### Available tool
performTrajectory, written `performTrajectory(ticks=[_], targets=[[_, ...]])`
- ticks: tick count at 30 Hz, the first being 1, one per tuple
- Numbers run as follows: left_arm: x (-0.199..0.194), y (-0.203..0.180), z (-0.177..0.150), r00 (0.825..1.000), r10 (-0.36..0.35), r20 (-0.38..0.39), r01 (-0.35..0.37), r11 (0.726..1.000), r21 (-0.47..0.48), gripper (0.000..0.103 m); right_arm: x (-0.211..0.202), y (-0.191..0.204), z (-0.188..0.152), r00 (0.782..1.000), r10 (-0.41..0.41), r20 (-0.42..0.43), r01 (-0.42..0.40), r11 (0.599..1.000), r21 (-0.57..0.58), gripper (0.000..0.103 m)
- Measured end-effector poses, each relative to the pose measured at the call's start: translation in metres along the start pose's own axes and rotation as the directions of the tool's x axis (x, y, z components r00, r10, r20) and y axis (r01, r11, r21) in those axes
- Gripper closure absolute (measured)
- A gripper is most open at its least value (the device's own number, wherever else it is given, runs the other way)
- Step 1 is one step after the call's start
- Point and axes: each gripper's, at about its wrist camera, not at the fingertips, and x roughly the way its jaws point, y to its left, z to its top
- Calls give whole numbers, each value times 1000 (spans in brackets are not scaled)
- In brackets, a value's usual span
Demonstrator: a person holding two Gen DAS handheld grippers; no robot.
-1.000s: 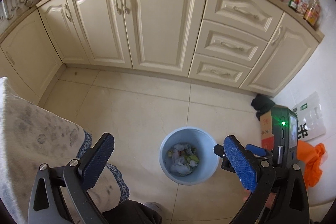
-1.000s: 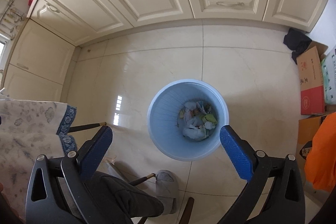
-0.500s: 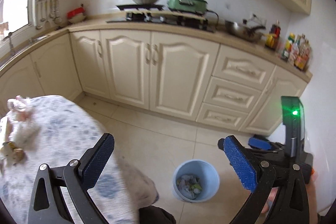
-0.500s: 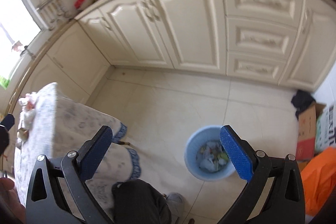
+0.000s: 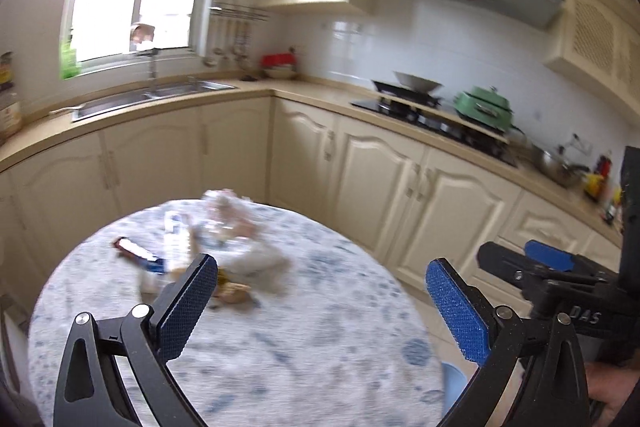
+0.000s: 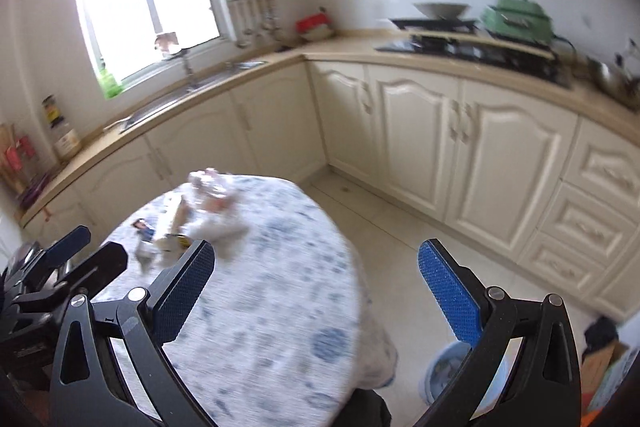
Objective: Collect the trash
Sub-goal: 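Return both tools to the table, then grasp the bread-stick packet with the right tool while the left tool grasps the white cup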
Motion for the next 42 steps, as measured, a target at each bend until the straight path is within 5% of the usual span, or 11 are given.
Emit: performTrajectory(ticks=[8,14,21,33,42], targets=[[-52,29,-30,982,186,45,-183,981,-62,1,10,86,9,995,95,12,-92,985,-143,0],[-76,45,-49,967,255,22,-252,963,-93,1,23,121,1,990,138,-22,-140,973,-185,0],[-58,66,-34,955,294,-39,-297,951,-88,1,30,145,-1,986,164,-41,-169,959,-226,0],[99,103,-22,922,308,-235,-319,948,-6,1,138,165,-1,965,161,-209,-207,953,-222,2],[213,129,-13,881,302,-364,-317,948,20,11,257,213,0,882,241,-404,-334,926,-176,22]])
